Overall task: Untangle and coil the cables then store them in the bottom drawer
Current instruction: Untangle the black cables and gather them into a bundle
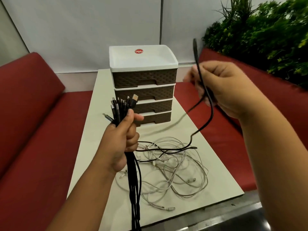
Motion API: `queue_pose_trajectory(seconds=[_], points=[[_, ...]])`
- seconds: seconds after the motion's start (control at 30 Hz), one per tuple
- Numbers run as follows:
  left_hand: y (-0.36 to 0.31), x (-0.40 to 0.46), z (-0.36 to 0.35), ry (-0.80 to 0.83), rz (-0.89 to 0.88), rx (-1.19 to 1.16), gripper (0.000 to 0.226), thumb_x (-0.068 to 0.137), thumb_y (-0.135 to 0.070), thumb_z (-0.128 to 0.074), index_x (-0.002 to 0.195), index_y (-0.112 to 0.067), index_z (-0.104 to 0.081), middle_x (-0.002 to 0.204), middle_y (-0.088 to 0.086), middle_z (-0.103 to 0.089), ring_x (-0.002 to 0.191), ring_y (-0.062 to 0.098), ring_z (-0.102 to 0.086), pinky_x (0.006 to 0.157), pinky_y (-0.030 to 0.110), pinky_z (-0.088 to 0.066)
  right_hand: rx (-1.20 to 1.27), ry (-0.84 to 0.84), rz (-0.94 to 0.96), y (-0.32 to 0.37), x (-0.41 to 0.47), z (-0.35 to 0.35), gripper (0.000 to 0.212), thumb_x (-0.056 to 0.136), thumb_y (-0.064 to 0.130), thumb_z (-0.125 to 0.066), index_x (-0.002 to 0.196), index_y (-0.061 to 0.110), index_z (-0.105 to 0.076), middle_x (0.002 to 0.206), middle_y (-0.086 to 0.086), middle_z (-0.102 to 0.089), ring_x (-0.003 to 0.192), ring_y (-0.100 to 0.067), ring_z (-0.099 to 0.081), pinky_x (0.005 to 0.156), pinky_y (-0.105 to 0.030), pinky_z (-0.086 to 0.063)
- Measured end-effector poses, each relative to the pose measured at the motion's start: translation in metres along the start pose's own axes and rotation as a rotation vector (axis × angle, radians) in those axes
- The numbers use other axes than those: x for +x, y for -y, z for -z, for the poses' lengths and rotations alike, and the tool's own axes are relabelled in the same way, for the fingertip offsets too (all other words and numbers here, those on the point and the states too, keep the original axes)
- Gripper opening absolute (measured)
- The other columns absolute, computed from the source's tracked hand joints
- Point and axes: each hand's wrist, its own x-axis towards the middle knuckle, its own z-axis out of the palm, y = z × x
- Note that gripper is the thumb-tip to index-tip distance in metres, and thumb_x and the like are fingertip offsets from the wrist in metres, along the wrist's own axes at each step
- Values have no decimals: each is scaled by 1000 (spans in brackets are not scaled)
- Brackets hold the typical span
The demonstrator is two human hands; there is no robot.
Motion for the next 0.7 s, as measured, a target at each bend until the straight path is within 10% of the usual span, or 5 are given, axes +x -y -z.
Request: queue_pose_trajectory(seconds=[0.7], points=[[-22, -151, -87, -2, -166, -98, 29, 93, -43, -46, 81, -24, -63, 41, -13, -19, 33, 0, -15, 34, 11, -12, -101, 398, -357, -97, -191, 17, 26, 99, 27, -52, 91, 8, -69, 57, -3, -47, 37, -17, -44, 37, -21, -33]])
